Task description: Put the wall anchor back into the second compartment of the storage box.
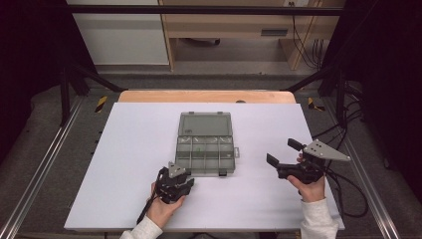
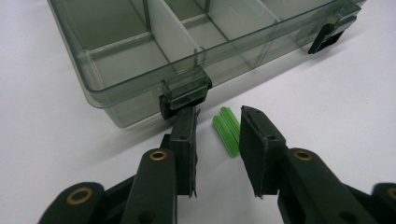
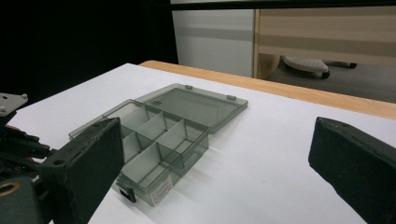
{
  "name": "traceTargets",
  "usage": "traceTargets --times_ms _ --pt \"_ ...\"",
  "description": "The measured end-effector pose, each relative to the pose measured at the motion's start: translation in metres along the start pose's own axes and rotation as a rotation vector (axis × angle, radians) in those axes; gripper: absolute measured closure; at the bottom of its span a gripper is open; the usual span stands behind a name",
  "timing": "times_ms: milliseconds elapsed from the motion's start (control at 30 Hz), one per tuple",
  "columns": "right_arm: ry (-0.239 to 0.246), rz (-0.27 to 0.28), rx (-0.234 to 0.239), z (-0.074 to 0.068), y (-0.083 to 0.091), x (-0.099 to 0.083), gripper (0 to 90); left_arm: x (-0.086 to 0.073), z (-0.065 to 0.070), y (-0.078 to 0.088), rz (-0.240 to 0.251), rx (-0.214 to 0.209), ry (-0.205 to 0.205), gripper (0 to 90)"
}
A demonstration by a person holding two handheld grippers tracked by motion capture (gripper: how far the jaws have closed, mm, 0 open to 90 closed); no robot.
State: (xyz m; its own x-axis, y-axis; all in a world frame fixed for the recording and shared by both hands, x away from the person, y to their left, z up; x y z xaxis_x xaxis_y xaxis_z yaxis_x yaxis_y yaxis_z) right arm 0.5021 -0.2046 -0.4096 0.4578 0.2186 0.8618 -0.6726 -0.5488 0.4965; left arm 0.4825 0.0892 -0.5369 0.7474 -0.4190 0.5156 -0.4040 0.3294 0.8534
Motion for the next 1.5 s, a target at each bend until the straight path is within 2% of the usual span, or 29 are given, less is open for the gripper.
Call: traceTargets --times_ms 300,500,800,1000,1100,1500 --pt "0.007 0.002 0.001 0.0001 0.0 0.0001 3.9 0.0 0.0008 -0.0009 -0.006 0.004 -0.003 71.5" --pt "0.004 0.003 0.0 -0.0002 -0.0003 0.0003 3.9 -0.0001 0.0051 -0.0006 -0.017 0.019 -0.027 78.8" --pt "-0.001 0.007 0.0 -0.0002 0.001 0.0011 3.8 -0.0001 0.0027 0.0004 -0.026 0.002 -0.01 79.4" --pt "0.003 0.007 0.003 -0.0009 0.0011 0.0014 3.8 -0.0001 0.0059 -0.0019 -0.043 0.01 -0.027 81.2" --pt "0.007 0.005 0.0 -0.0011 0.0007 0.0012 3.8 -0.0004 0.007 -0.0035 -0.05 0.028 -0.032 82.5" --pt "0.006 0.006 0.0 -0.001 0.0005 0.0013 3.8 -0.0017 0.0053 -0.0008 -0.058 0.022 -0.037 83.9"
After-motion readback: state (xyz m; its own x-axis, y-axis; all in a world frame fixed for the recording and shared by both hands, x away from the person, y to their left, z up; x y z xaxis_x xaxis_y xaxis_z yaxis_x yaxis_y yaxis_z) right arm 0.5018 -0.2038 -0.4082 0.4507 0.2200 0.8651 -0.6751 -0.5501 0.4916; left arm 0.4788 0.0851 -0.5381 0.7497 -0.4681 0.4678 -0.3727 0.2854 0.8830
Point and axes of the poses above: each handheld gripper's, and its own axes: y roughly backward along the jaws, x roughly out of its top, z roughly to its right, the point moved 9 cm from there along -y, roughly forward along the jaws, and after that the axes turned 15 degrees about -z, right-handed, at the moved point
